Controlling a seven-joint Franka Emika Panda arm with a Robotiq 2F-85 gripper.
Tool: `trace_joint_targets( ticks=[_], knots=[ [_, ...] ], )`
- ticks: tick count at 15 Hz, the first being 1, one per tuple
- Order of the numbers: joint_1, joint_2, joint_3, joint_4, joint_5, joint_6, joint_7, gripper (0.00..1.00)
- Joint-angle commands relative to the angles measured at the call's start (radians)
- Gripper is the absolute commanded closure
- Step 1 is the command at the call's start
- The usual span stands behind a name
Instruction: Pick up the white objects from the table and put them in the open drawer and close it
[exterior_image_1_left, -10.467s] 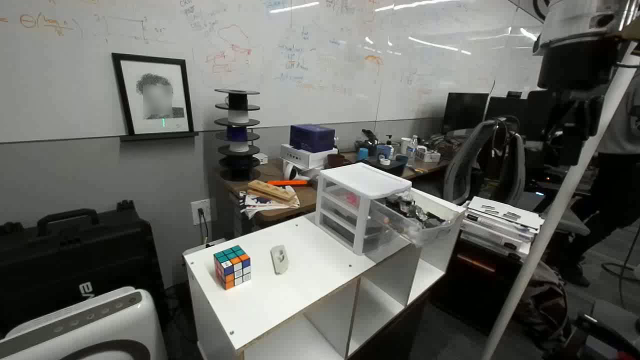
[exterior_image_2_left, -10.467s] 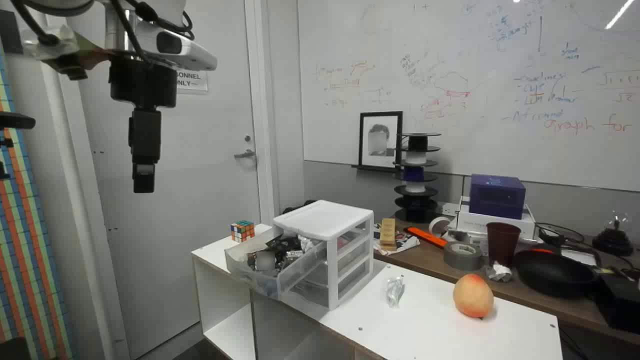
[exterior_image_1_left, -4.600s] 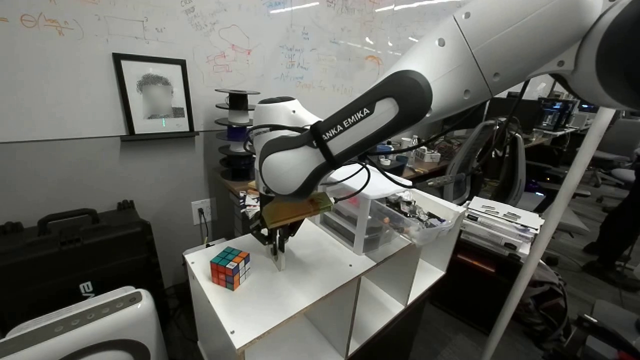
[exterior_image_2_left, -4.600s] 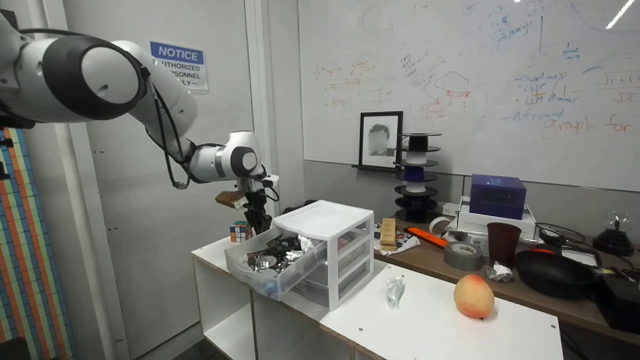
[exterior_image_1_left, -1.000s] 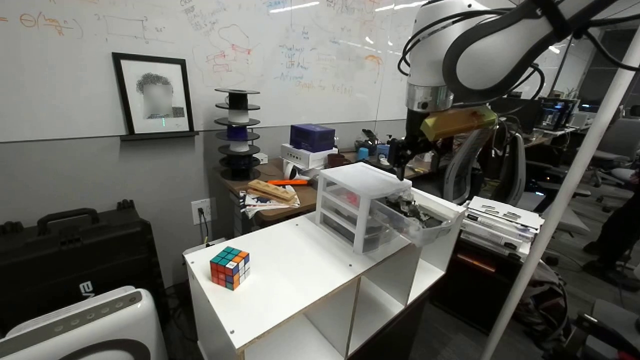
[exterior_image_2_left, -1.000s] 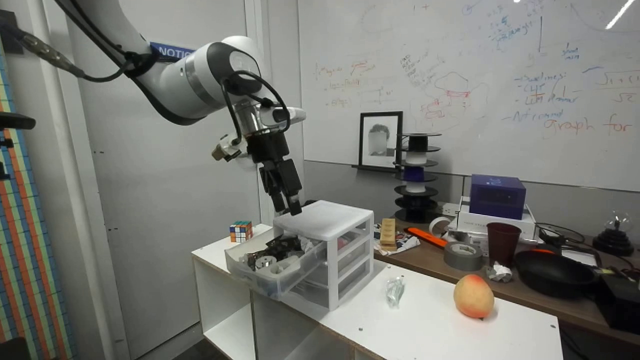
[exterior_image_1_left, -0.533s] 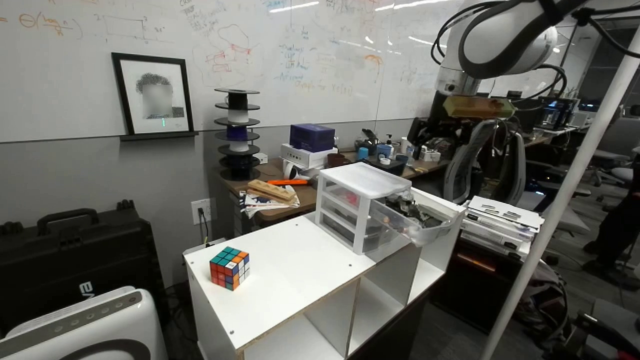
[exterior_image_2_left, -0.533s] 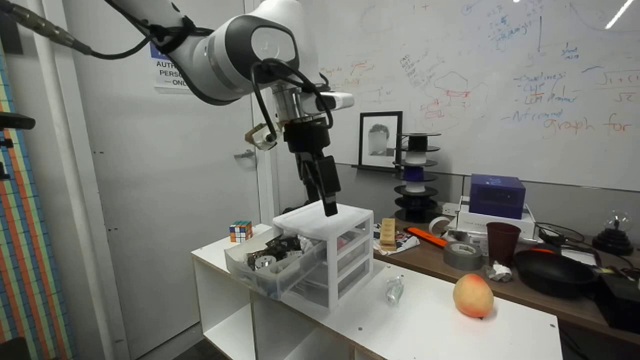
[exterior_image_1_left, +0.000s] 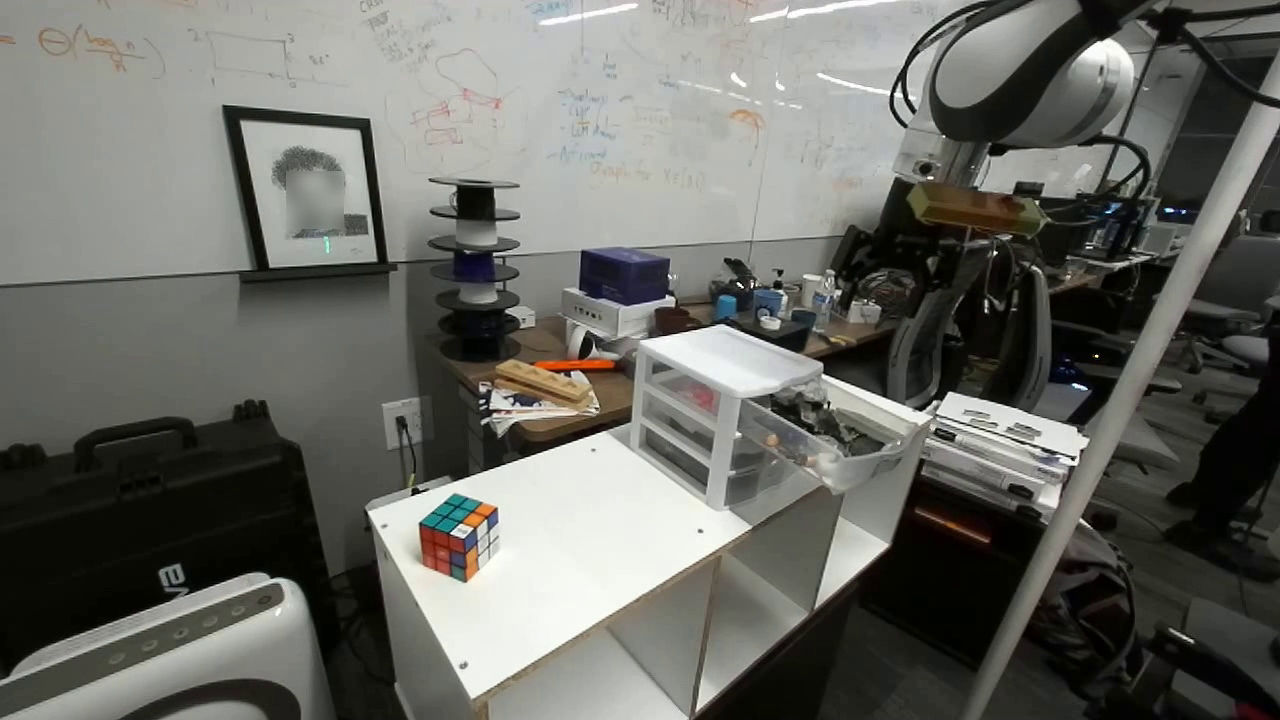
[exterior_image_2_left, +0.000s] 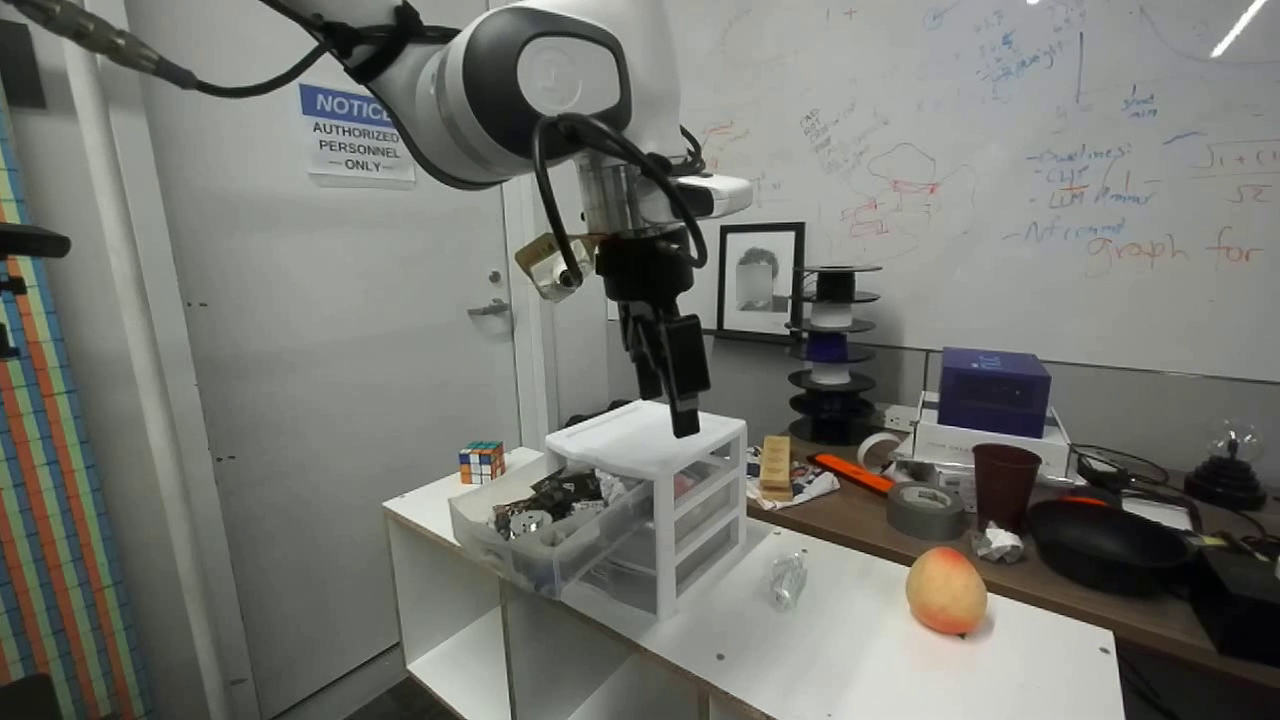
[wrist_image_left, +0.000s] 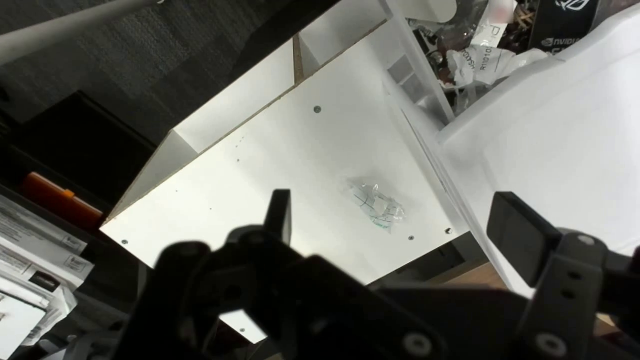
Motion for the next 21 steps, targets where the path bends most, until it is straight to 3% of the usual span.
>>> trace_joint_targets(
  ticks=[1,3,6,10,15,21],
  knots=[
    [0.007,0.000,-0.008,0.003,0.003,-0.004,-0.003,0.00],
    [0.007,0.000,-0.008,0.003,0.003,-0.004,-0.003,0.00],
    [0.009,0.023,-0.044,0.041,-0.122,0.018,0.077,0.00],
    [-0.023,0.094,-0.055,0.140,-0.121,-0.013,-0.086,0.00],
    [-0.053,0.242,-0.056,0.223,-0.134,0.075,-0.293,0.00],
    [-0.042,0.507,-0.041,0.440,-0.147,0.140,-0.358,0.00]
  ],
)
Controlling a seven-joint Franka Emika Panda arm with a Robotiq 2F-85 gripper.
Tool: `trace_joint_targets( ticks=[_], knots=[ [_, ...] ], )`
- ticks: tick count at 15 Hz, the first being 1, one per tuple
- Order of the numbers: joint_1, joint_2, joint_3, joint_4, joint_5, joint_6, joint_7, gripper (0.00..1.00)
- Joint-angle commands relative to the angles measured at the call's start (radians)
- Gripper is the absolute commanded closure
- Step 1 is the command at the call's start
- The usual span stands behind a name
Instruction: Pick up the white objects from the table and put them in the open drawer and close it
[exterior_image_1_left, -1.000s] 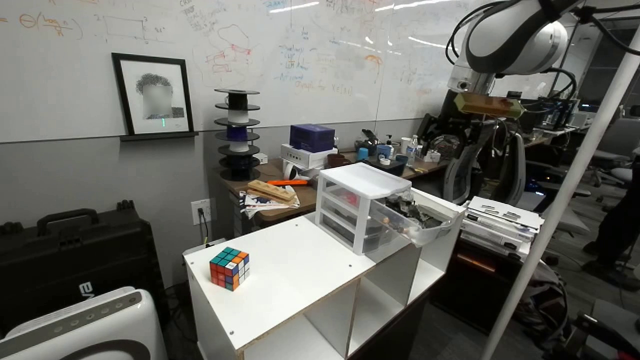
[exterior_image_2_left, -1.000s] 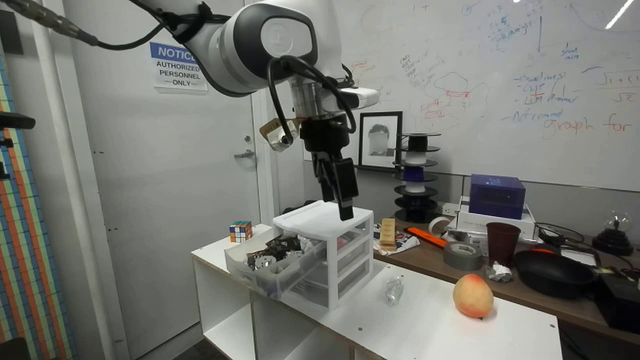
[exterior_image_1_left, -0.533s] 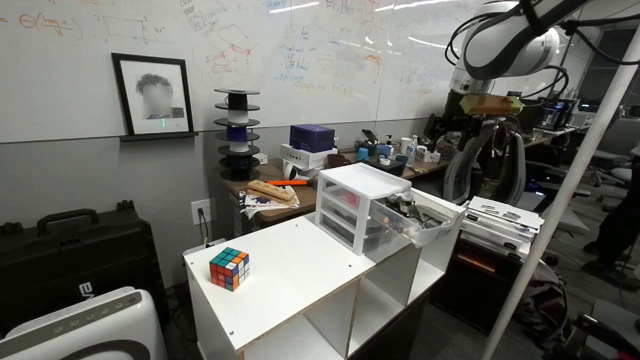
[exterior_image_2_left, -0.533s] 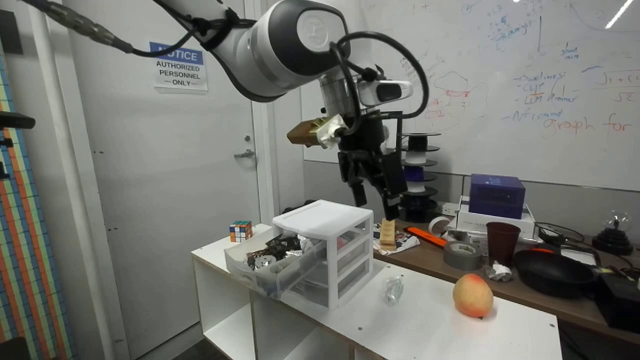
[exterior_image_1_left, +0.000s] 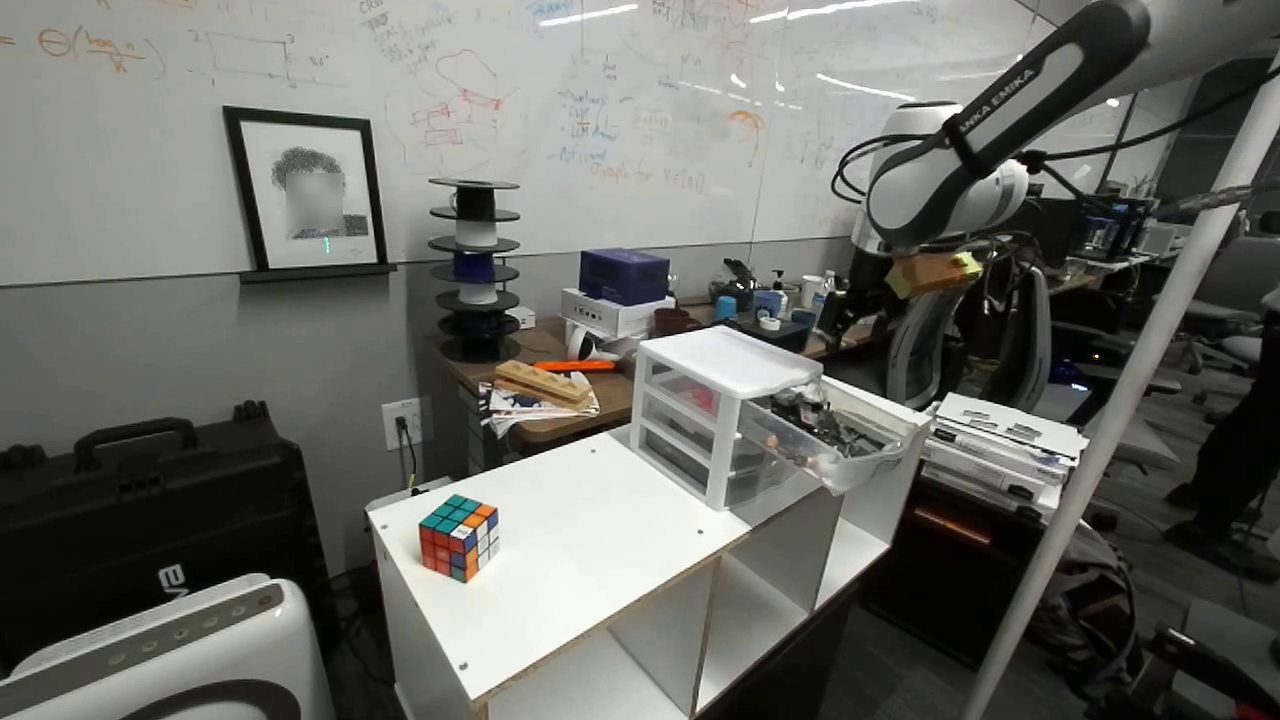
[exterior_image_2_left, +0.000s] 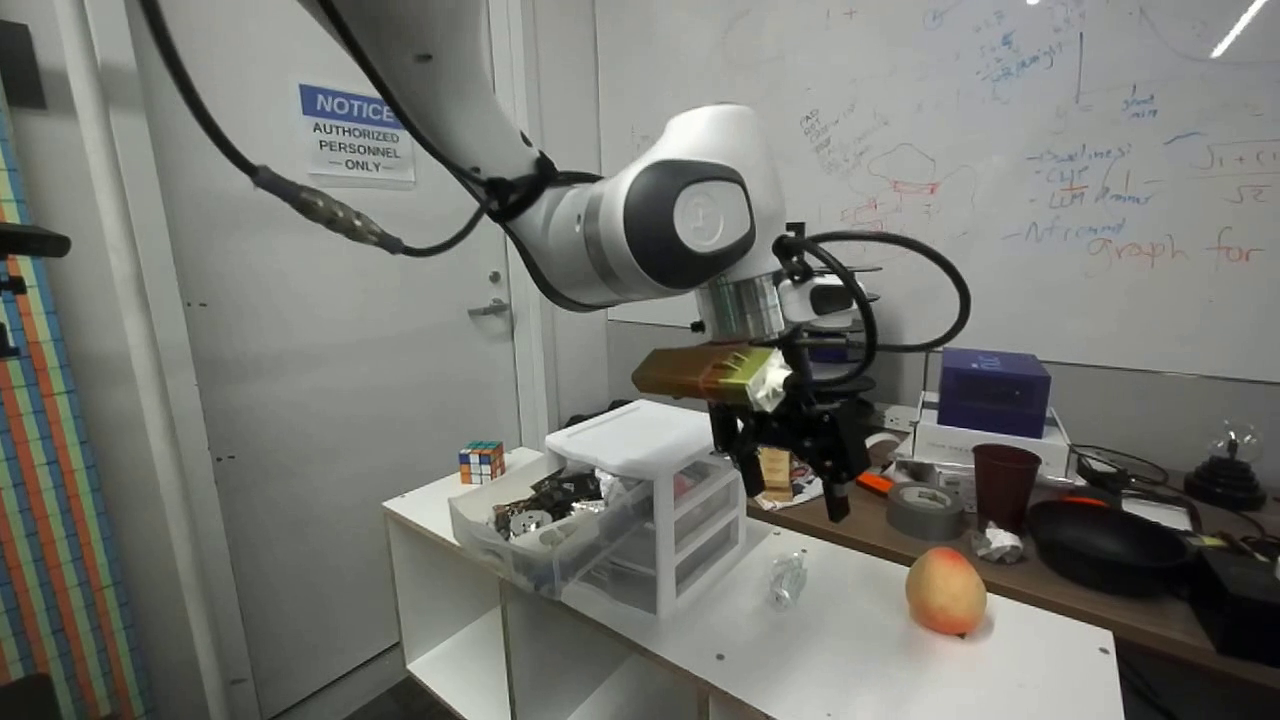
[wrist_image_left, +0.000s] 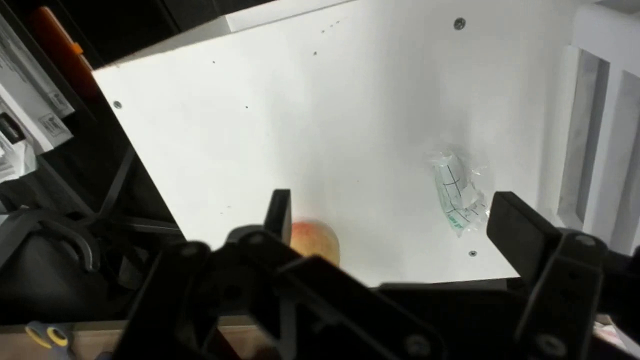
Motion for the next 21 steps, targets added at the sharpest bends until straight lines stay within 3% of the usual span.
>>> trace_joint_targets(
  ticks=[1,6,13,21],
  knots=[
    [0.001,0.175,0.009,0.196,-0.009,0.038,-0.035,0.00],
    [-0.047,0.317,0.065,0.386,0.053,0.020,-0.095,0.00],
    [-0.196,0.426,0.259,0.530,0.241,-0.107,-0.336,0.00],
    [-0.196,0.536,0.261,0.660,0.257,-0.238,-0.412,0.00]
  ],
)
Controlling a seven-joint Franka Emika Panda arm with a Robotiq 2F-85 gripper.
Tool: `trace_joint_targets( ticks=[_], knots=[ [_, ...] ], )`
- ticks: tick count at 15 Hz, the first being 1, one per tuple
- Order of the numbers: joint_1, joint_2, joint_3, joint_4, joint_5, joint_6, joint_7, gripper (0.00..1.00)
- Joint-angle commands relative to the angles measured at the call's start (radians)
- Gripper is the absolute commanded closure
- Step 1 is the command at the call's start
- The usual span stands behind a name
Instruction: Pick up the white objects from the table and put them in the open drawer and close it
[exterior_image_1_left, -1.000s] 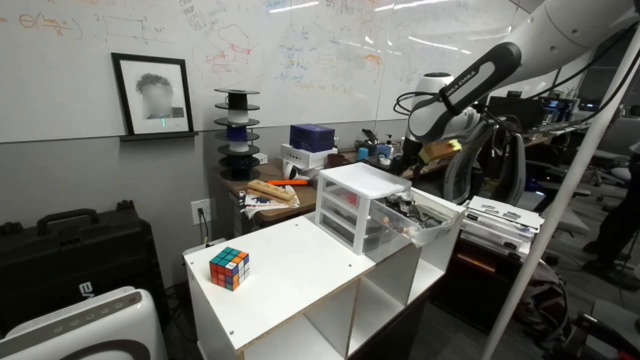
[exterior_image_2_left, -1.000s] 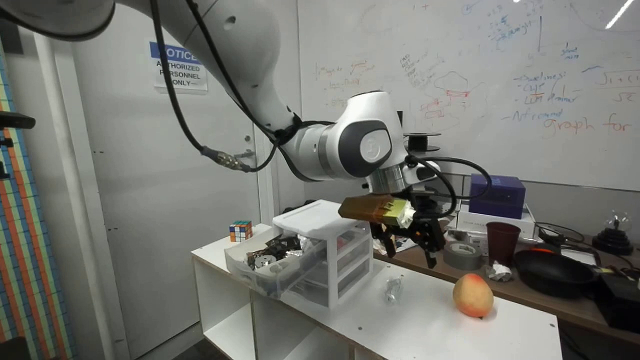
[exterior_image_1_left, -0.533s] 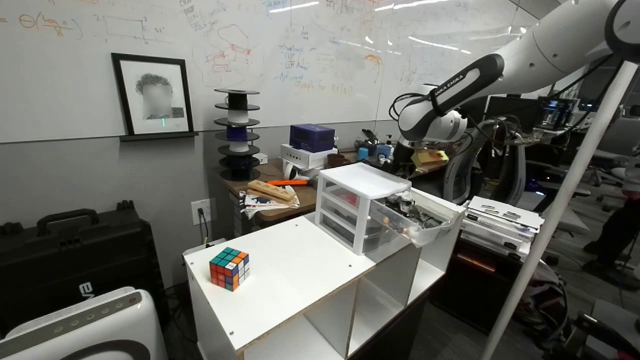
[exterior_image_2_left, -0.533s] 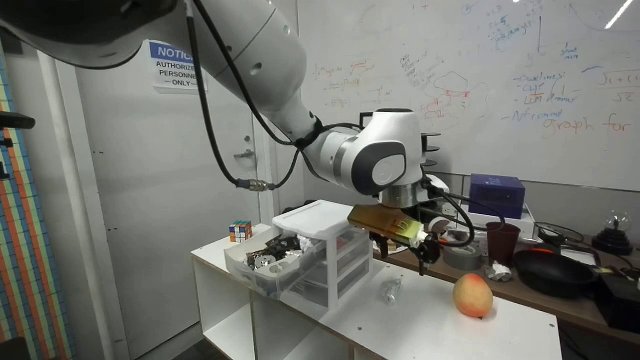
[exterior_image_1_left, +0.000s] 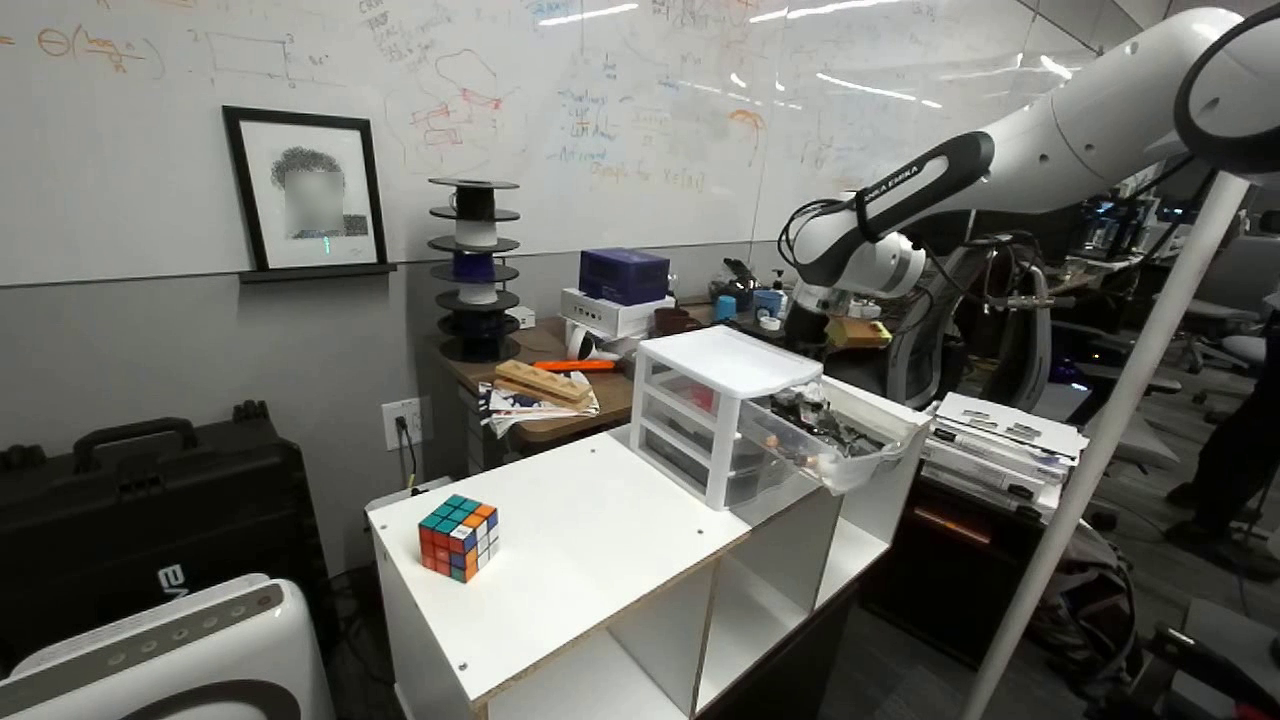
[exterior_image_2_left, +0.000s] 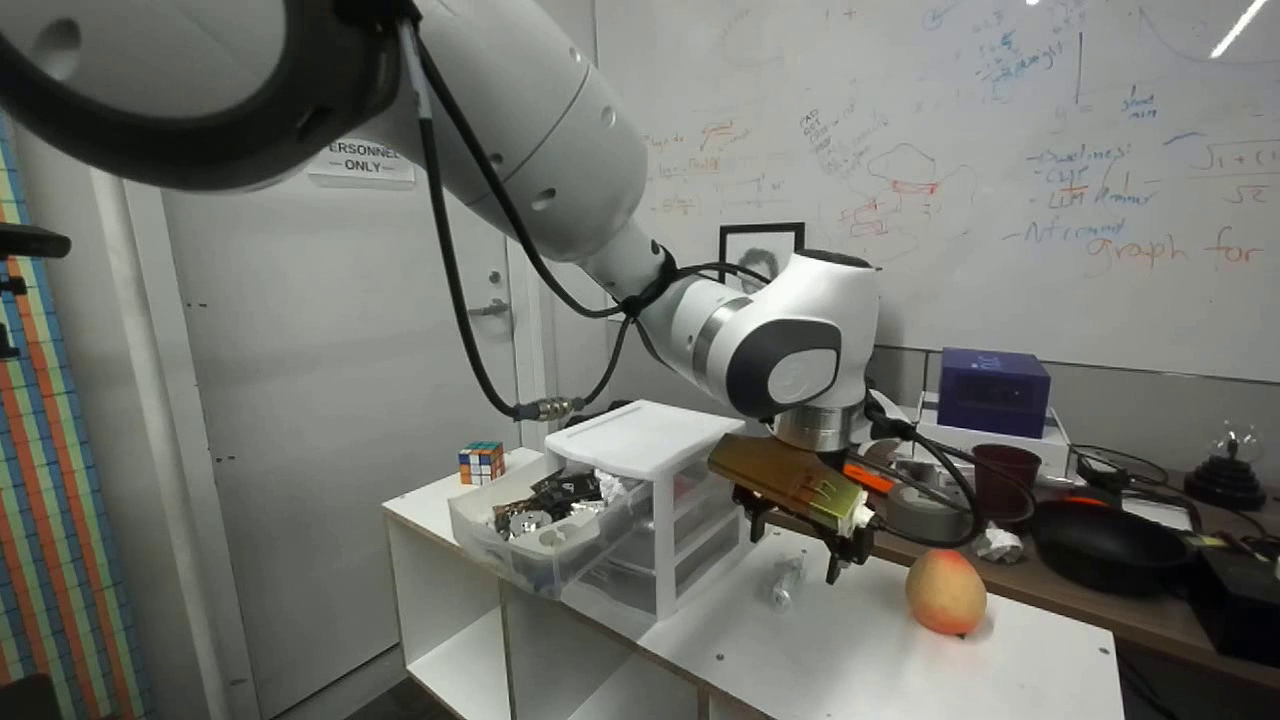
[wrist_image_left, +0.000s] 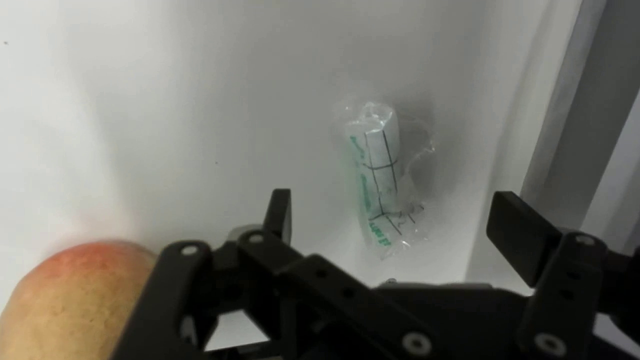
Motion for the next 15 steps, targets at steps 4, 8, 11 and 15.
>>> trace_joint_targets(
  ticks=[4,8,11,15],
  knots=[
    [0.022,0.119,0.005,0.178,0.006,-0.094,-0.049,0.00],
    [0.040,0.158,-0.008,0.223,-0.011,-0.107,-0.052,0.03],
    [0.048,0.177,-0.018,0.248,-0.020,-0.123,-0.048,0.29],
    [0.056,0.167,-0.047,0.237,-0.048,-0.123,-0.041,0.63]
  ],
)
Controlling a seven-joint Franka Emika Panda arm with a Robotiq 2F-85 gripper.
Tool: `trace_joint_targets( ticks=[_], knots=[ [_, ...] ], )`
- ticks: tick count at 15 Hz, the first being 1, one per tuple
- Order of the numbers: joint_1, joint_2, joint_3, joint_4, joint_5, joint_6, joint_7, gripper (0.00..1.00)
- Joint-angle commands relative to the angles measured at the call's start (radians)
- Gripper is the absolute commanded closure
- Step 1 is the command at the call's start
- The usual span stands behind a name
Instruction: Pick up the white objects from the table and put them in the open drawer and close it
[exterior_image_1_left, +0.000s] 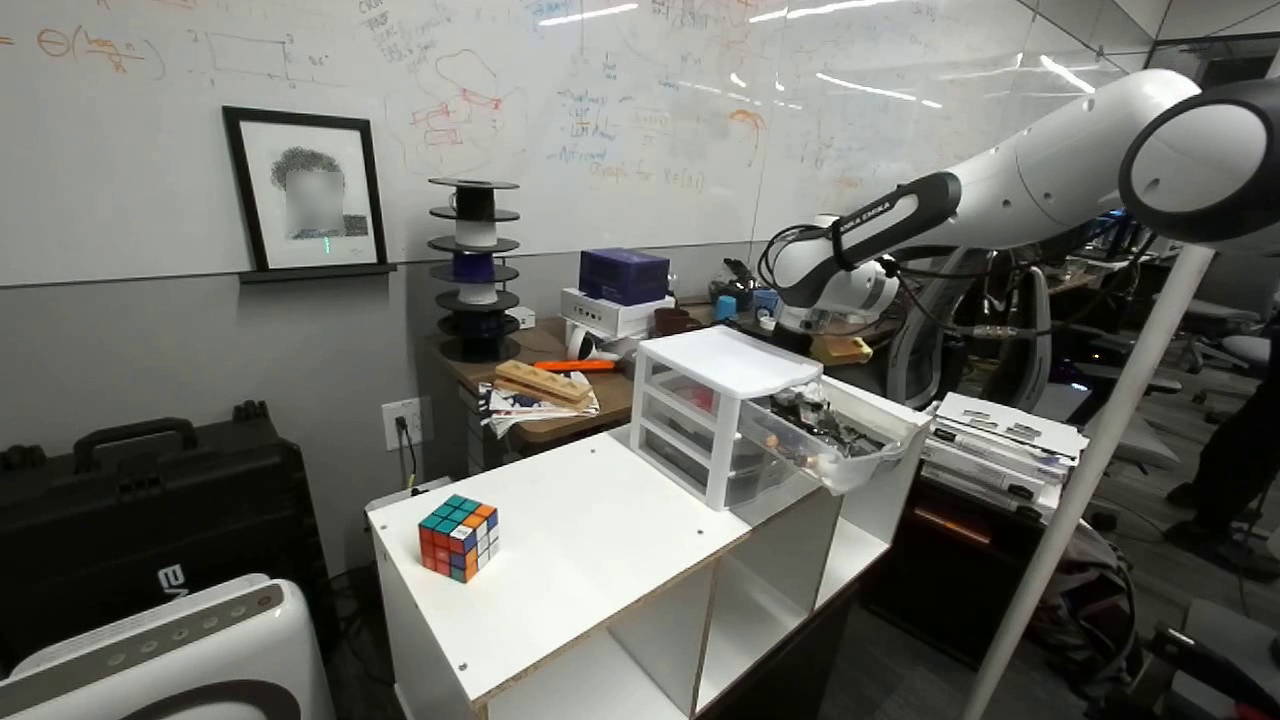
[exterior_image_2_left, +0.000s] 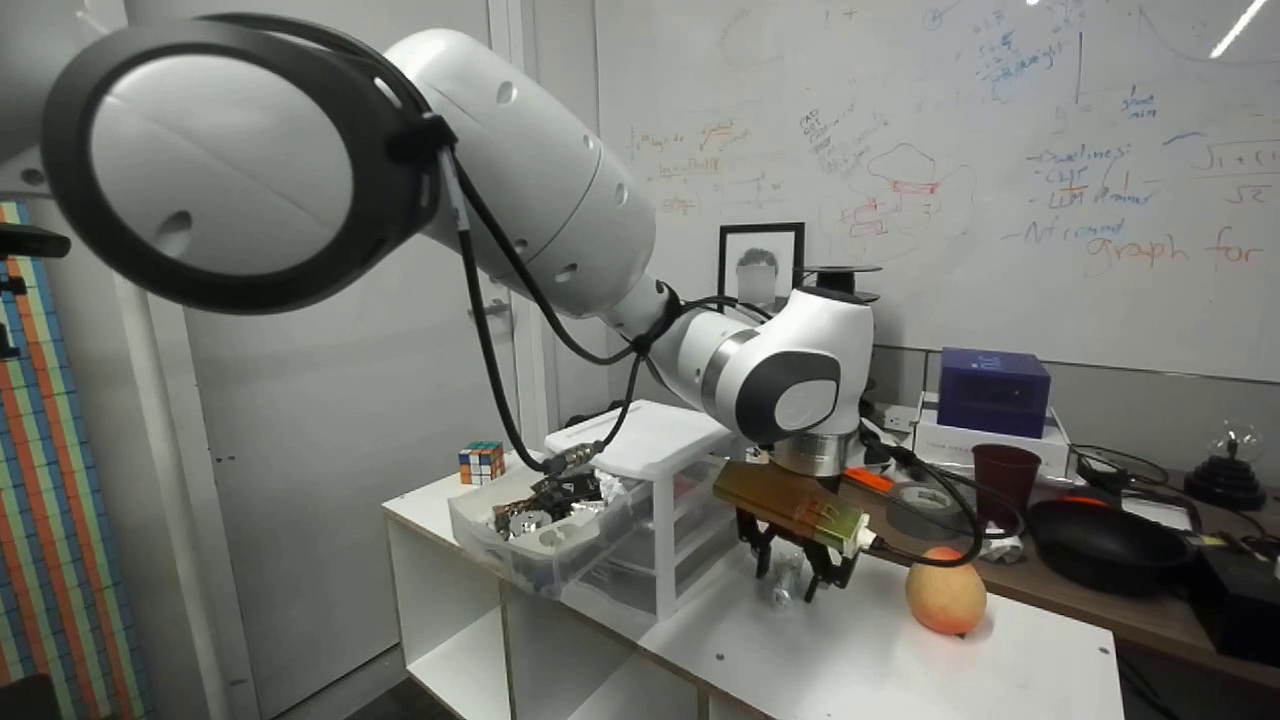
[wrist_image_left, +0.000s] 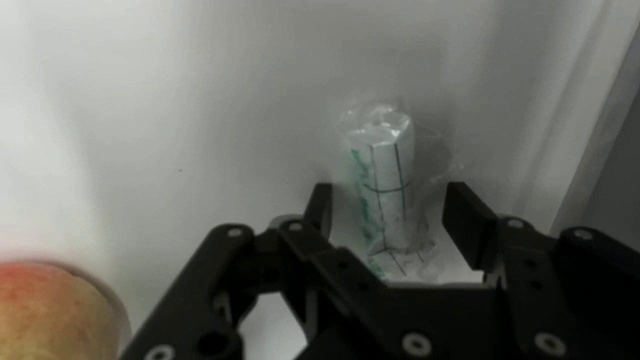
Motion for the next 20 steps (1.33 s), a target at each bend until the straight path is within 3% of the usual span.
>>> trace_joint_targets(
  ticks=[1,4,5,10,14,20],
  knots=[
    [0.021,0.009,-0.035,0.033,-0.031,-0.028,0.003,0.69],
    [0.021,-0.033,-0.056,-0.006,-0.046,-0.069,0.027,0.91],
    [0.023,-0.051,-0.067,-0.017,-0.046,-0.091,0.048,0.94],
    [0.063,-0.176,-0.129,-0.114,-0.065,-0.070,0.192,0.92],
    [0.161,-0.354,-0.205,-0.292,-0.133,0.003,0.364,0.92],
    [0.298,-0.601,-0.257,-0.541,-0.272,0.003,0.546,0.92]
  ],
)
